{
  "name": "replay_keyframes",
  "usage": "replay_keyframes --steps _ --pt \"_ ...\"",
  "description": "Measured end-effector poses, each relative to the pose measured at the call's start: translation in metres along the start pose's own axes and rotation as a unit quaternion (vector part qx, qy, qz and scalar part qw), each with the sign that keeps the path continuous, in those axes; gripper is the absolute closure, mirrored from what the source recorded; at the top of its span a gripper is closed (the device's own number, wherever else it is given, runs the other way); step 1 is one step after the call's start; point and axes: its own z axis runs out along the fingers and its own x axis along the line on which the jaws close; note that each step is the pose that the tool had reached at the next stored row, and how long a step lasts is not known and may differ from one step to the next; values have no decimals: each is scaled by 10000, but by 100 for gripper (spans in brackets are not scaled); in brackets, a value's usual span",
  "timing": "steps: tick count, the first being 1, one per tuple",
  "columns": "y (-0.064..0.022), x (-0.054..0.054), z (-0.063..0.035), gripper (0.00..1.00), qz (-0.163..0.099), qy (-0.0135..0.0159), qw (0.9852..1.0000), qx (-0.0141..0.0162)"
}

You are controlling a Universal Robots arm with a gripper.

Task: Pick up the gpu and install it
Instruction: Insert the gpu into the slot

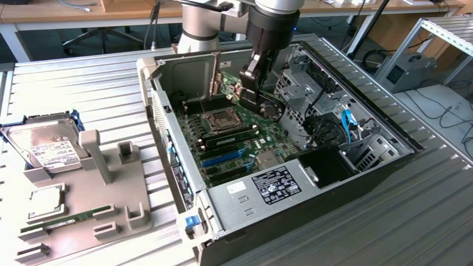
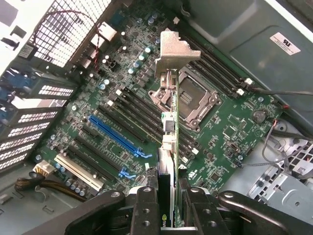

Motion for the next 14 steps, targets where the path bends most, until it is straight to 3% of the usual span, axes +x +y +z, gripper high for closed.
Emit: replay_keyframes --steps 14 --pt "0 0 0 74 -357 -5 9994 -9"
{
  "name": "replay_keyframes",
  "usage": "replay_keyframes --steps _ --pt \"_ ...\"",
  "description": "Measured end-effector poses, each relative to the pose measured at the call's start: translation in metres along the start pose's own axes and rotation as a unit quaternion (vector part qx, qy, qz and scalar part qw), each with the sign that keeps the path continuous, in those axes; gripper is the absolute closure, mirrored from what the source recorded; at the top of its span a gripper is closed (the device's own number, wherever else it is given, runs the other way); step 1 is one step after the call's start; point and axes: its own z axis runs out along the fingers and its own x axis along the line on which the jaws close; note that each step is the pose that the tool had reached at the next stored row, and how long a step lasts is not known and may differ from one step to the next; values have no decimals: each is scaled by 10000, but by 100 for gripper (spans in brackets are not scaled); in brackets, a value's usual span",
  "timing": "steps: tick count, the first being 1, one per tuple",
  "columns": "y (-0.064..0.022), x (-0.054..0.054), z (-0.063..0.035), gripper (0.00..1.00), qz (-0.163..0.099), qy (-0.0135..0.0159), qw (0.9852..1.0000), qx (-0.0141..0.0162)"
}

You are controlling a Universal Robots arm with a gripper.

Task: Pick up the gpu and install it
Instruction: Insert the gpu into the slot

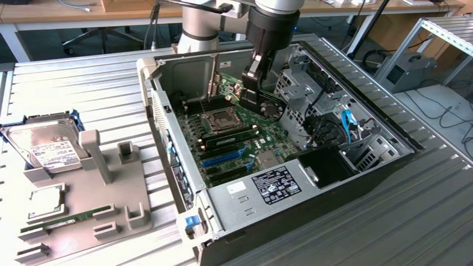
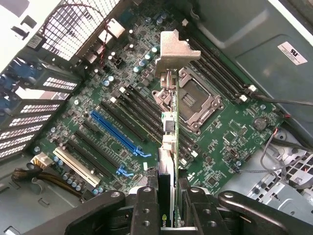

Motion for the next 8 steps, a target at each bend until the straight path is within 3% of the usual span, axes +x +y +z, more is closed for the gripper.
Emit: replay_keyframes --steps 8 --pt "0 0 0 74 -179 -2 9998 -5"
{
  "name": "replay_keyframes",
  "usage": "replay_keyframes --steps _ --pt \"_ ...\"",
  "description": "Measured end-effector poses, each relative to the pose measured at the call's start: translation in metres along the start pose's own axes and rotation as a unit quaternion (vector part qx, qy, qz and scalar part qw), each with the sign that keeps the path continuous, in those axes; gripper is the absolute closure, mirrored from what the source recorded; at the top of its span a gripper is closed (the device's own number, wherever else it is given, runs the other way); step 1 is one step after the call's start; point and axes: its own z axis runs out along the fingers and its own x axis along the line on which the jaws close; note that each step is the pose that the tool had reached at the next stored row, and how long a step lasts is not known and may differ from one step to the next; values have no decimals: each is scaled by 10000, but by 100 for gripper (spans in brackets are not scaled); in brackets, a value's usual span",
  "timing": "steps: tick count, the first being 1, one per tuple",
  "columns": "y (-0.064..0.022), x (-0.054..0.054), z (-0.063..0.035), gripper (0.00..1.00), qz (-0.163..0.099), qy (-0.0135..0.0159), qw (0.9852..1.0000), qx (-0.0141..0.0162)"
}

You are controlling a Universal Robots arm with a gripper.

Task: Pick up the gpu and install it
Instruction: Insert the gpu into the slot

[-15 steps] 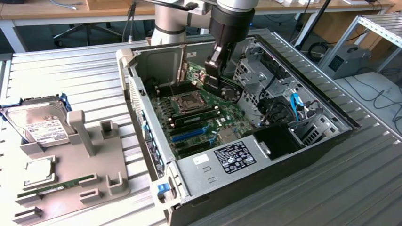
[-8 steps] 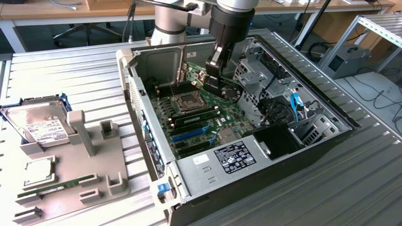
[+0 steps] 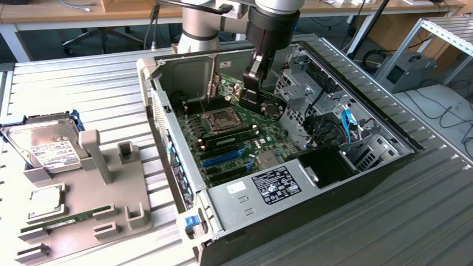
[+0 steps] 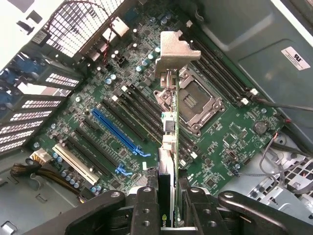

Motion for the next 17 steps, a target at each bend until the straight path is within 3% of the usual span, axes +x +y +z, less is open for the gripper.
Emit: replay_keyframes --steps 17 --pt "0 0 0 74 -426 -6 9991 -11"
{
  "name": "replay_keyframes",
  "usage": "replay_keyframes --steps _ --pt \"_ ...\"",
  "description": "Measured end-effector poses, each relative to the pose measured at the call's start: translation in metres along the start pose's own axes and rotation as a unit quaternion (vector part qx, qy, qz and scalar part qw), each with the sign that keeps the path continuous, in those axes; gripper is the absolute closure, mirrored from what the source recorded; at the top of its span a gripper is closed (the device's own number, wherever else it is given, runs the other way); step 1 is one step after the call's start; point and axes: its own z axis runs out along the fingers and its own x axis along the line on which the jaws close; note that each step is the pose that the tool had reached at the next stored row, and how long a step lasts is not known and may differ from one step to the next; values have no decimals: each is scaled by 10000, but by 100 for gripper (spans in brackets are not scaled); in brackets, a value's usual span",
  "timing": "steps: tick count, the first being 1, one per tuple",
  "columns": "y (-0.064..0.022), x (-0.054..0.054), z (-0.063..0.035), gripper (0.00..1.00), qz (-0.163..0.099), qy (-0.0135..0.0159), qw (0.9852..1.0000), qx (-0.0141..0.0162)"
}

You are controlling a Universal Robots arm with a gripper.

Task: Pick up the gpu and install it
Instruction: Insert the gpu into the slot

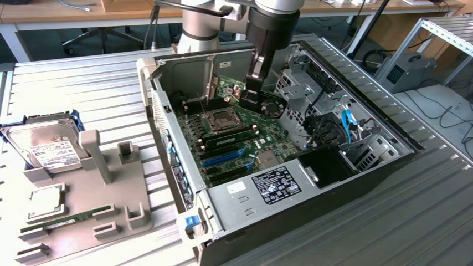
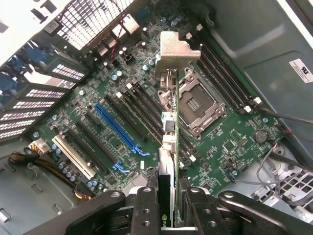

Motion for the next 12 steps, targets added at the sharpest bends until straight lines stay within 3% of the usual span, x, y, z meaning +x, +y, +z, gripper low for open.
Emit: replay_keyframes --steps 12 --pt "0 0 0 74 -274 -4 9996 -7"
